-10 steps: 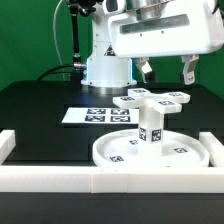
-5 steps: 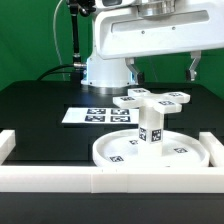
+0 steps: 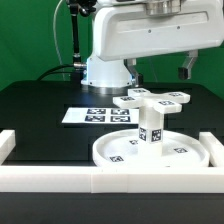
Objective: Assemble round table
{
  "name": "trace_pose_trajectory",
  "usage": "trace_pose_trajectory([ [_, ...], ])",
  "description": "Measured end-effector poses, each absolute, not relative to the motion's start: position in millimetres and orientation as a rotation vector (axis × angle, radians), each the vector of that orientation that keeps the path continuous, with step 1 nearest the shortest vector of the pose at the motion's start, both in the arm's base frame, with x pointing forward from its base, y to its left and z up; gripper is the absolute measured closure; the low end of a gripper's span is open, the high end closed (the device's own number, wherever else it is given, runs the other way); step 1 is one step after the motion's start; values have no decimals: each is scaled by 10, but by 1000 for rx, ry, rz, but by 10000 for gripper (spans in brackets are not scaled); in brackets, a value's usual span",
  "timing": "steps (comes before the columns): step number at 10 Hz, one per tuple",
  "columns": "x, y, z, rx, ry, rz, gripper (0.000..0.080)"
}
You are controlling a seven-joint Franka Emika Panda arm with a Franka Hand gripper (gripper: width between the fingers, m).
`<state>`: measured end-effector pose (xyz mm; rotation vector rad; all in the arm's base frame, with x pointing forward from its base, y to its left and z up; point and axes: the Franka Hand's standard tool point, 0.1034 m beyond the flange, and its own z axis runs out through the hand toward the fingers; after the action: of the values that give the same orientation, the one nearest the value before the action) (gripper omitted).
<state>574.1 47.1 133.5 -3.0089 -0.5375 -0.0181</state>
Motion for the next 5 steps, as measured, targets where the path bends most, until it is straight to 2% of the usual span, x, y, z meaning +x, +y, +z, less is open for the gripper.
trace_pose_trajectory([
  [5, 5741, 426, 1331, -2880, -1064, -33, 150],
])
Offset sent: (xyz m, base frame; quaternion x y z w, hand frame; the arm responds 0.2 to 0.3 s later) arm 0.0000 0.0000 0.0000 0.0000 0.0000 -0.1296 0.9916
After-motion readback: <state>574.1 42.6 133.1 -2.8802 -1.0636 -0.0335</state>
